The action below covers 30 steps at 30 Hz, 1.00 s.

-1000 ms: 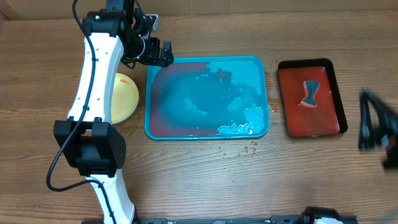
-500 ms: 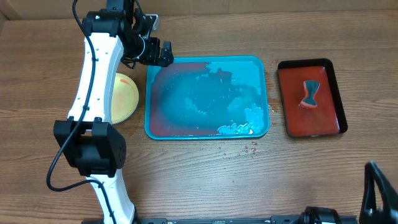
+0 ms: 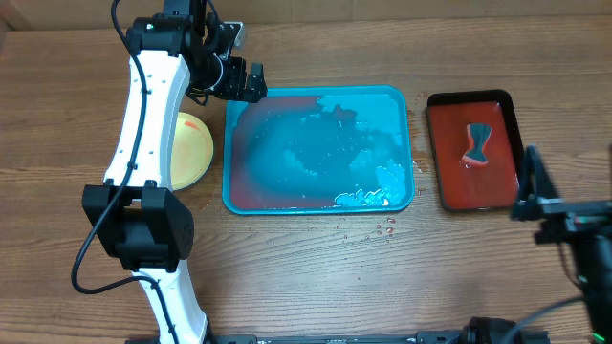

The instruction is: Clean dirty plates on tray and stack at the side

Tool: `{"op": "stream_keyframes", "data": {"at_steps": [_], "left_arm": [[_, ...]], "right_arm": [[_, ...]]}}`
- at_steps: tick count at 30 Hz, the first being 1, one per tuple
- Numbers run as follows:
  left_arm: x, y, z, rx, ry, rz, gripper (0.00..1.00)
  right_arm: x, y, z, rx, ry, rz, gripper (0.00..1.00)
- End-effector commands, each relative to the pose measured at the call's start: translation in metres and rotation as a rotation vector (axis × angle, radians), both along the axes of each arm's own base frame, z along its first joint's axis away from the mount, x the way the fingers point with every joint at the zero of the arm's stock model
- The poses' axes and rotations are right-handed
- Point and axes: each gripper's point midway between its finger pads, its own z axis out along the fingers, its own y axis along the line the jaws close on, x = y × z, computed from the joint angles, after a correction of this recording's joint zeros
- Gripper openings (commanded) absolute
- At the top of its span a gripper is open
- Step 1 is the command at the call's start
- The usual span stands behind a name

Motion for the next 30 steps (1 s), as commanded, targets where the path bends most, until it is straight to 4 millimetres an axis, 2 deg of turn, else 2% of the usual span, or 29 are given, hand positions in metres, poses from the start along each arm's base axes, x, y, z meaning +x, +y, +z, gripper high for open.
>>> {"op": "stream_keyframes", "data": {"at_steps": [1, 6, 12, 20, 28, 30], "left_arm": [[0.001, -0.004, 0.016, -0.008, -0.047, -0.031, 0.99], [0.001, -0.004, 0.016, -0.008, -0.047, -0.031, 1.00], [0.001, -0.004, 0.016, -0.008, -0.047, -0.031, 1.00], [0.001, -0.004, 0.016, -0.008, -0.047, -0.031, 1.00], [0.001, -0.004, 0.016, -0.008, -0.047, -0.031, 1.00], [0.001, -0.004, 0.016, -0.008, -0.047, -0.031, 1.00]], "right_arm": [[0.016, 0.008, -0.050, -0.005, -0.019, 0.055, 1.00], [0.025, 0.016, -0.103, -0.014, -0.130, 0.094, 1.00], [0.025, 0.021, -0.151, -0.021, -0.224, 0.110, 1.00], [0.022, 0.017, -0.191, -0.020, -0.242, 0.090, 1.00], [0.032, 0.013, -0.232, -0.008, -0.115, 0.066, 1.00], [0.033, 0.013, -0.248, -0.003, -0.049, 0.068, 1.00]]}}
